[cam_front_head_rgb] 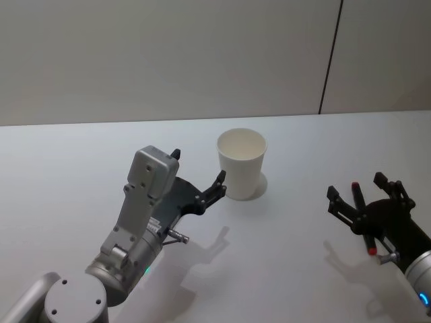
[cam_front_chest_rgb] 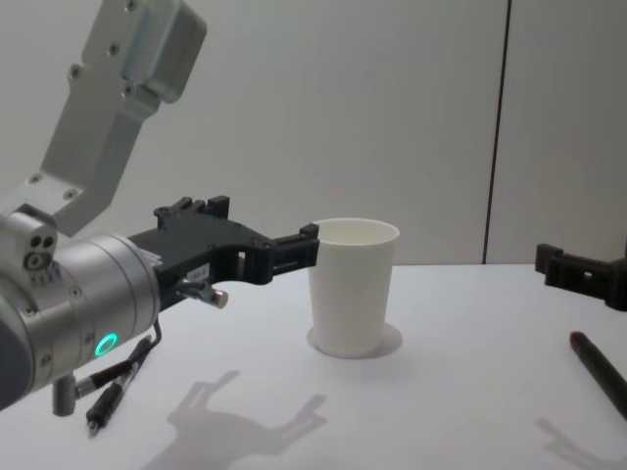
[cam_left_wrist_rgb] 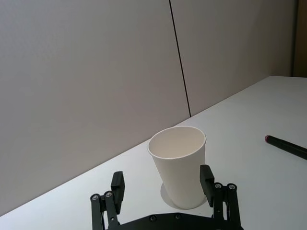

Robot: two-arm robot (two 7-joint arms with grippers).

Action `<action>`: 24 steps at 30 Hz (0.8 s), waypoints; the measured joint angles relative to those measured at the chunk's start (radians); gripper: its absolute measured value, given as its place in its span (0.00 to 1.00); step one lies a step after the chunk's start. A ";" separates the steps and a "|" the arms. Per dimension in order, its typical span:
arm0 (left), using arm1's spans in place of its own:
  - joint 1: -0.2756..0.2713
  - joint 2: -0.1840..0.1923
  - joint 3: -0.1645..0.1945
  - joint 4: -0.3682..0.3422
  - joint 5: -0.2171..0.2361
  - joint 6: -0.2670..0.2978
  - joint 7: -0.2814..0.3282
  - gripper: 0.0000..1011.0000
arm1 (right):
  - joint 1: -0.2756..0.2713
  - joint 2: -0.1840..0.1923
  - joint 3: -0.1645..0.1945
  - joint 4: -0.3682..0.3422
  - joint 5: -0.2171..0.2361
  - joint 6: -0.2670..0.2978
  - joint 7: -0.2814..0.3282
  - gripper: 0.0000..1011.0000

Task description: Place the pen into the pen holder.

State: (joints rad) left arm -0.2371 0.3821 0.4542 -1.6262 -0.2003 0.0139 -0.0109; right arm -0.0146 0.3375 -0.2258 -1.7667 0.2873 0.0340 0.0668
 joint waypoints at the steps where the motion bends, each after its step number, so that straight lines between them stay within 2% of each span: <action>1: 0.000 0.000 0.000 0.000 0.000 0.000 0.000 0.99 | 0.000 0.000 0.000 0.000 0.000 0.000 0.000 0.99; 17: 0.000 0.000 0.000 0.000 0.000 0.000 0.000 0.99 | 0.004 -0.007 0.000 0.000 0.010 0.017 0.000 0.99; 24: 0.000 0.000 0.000 0.000 0.000 0.000 0.000 0.99 | 0.020 -0.020 0.003 0.001 0.041 0.085 -0.014 0.99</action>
State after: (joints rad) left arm -0.2371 0.3821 0.4542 -1.6262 -0.2004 0.0139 -0.0109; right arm 0.0050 0.3170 -0.2232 -1.7654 0.3287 0.1191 0.0528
